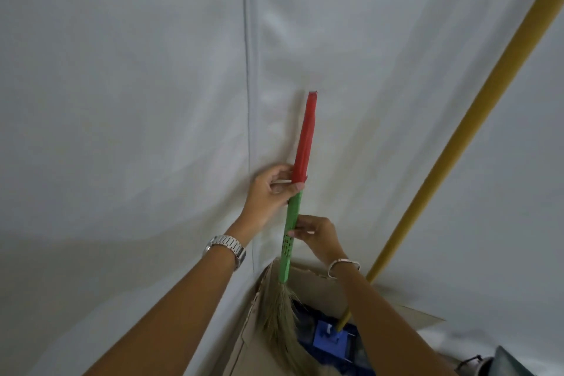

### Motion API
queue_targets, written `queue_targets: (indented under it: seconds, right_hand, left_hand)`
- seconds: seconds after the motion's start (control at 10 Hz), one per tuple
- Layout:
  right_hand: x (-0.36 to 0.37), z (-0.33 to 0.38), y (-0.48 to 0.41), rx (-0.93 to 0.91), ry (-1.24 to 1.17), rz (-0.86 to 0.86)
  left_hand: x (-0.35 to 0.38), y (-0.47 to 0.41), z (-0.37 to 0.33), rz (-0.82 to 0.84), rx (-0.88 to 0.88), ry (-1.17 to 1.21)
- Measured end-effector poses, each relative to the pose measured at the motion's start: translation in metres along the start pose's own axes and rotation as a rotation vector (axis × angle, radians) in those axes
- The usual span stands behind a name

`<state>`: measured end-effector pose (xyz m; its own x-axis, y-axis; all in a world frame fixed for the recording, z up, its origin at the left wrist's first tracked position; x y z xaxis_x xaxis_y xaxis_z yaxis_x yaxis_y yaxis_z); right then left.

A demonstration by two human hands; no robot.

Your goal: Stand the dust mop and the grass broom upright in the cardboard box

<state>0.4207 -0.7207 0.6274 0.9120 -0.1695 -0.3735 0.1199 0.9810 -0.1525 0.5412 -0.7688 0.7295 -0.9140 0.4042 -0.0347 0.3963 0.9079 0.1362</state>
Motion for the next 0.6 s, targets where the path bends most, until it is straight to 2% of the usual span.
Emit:
queue_targets:
  seconds: [0.1,0.2,0.3,0.6]
  right_hand:
    - [0.010,-0.015,-0.017,0.016,0.119,-0.013]
    - [0.019,-0.025,-0.024,0.059,0.200,-0.016]
    - [0.025,-0.028,-0.023,0.078,0.220,-0.054]
    - [0.029,-0.024,-0.016,0.061,0.191,-0.061]
  left_hand:
    - [-0.008,-0.018,0.018,-0.083,0.066,-0.072]
    - [-0.015,-0.017,0.024,-0.247,0.143,-0.153]
    - [-0.019,-0.008,0.025,-0.349,0.232,-0.170]
    - [-0.020,0.021,0.003,-0.446,0.344,-0.211]
Point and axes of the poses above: each hand's wrist, its own y-axis away from the middle knuckle, its own x-axis out of the palm, z = x × y, the point moved 6 cm from there along -y, towards the middle knuckle, and after that the axes turned 14 degrees about -x, right-handed, at the moved point
